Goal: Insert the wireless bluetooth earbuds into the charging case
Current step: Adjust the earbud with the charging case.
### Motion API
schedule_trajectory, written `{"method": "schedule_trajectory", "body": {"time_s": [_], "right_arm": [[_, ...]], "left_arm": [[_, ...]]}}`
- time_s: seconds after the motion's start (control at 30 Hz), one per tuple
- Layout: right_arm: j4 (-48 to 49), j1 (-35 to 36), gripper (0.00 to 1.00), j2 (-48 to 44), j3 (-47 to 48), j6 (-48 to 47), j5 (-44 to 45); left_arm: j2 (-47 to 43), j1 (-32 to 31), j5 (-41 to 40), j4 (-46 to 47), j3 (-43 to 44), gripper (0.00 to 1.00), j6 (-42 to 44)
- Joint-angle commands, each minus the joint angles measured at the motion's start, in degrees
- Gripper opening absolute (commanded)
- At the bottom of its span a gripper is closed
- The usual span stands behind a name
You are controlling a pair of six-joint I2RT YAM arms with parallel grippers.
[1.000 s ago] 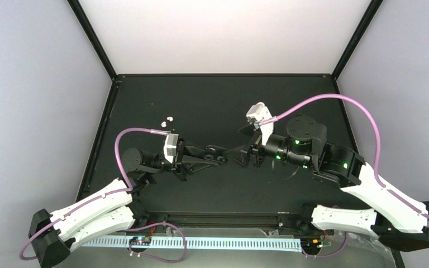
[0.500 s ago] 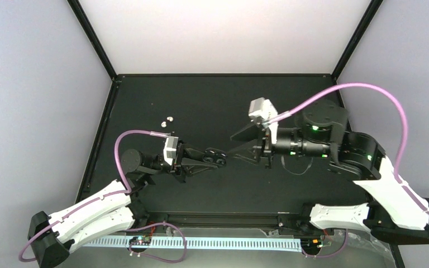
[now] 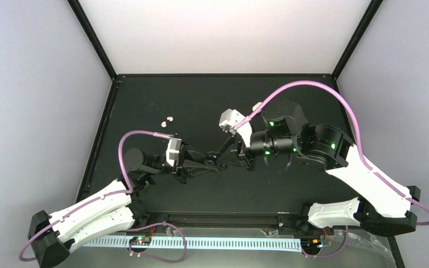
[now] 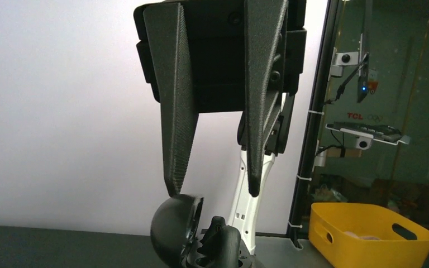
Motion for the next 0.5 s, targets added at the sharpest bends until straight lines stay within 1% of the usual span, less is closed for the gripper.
{"method": "schedule_trajectory", "body": {"time_s": [0.0, 0.23, 0.27, 0.37, 0.47], "right_arm": [[0.33, 0.78, 0.3, 0.35, 0.28, -0.19, -0.62], [1.17, 0.87, 0.28, -0.08, 0.57, 0.33, 0.07], [1.19, 0.83, 0.29, -0.24, 0.69, 0.4, 0.64], [1.46, 0.86, 0.37, -0.87, 1.22, 0.44, 2.1], [1.2, 0.87, 0.4, -1.13, 1.88, 0.36, 1.41]], "left_arm": [[0.57, -0.15, 0.57, 0.31, 0.28, 0.02, 1.11], [0.4, -0.17, -0.07, -1.25, 0.39, 0.02, 1.62], [0.32, -0.12, -0.17, -1.29, 0.36, 0.02, 1.69], [0.22, -0.11, -0.14, -1.13, 0.21, 0.01, 1.58], [0.22, -0.07, -0.27, -1.0, 0.04, 0.02, 1.5]]}}
